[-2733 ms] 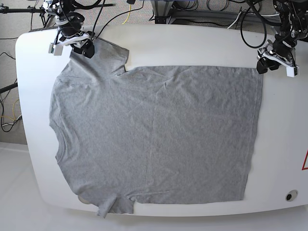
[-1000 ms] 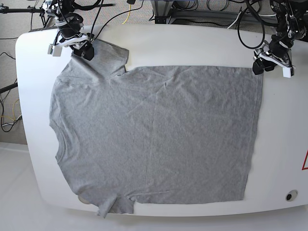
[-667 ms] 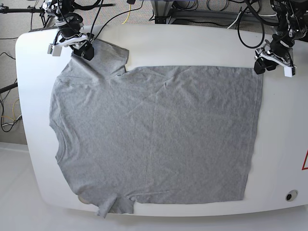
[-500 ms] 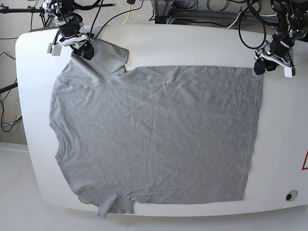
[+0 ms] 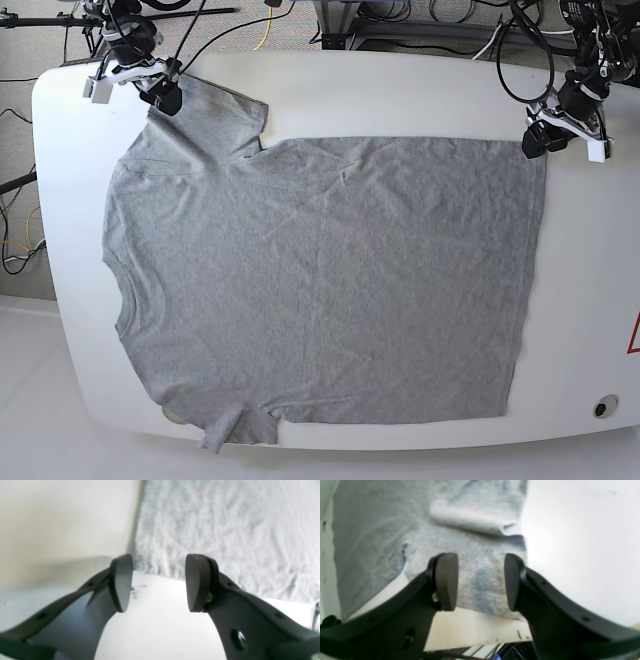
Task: Fold the T-shirt properly
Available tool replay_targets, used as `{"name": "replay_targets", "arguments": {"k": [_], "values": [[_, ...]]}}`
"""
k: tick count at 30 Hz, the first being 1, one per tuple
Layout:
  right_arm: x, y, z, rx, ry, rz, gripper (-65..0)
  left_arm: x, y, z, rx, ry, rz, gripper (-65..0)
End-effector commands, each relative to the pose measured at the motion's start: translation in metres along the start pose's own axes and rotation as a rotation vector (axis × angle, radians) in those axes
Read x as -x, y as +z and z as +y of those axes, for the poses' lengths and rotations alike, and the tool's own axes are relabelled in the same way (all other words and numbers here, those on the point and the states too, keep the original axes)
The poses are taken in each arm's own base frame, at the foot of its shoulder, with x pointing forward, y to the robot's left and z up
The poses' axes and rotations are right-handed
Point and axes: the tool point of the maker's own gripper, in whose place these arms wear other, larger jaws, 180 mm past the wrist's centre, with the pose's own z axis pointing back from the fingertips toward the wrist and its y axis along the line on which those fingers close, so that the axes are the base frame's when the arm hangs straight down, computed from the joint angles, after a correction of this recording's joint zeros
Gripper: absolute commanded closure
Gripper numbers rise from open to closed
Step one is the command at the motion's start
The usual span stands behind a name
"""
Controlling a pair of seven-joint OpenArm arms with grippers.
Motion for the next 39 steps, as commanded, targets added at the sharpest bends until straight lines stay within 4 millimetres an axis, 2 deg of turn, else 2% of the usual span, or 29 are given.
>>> {"name": "replay_targets", "arguments": {"k": [1,17,21,39], "values": [[-0.005,0.003,0.002,-0.012,0.014,-0.018,-29.1,-0.011,0.001,-0.004,0.016,-0.017,-0.035,-30.1],[0.005,-0.006,-0.001,0.014,0.035,0.015,-28.9,-0.010,-0.003,-0.005,0.010,-0.016,-0.031,-31.3],[0.007,-0.004,-0.004,0.030,0.050,0.024,-29.1,-0.015,-0.004,-0.006,0.015,-0.020,-0.041,-31.1],[0.007,-0.004,-0.003,0.021,0.038,0.023,-29.3,-0.013,-0.007,-0.005,0.014,-0.010,-0.038,-31.5]]}}
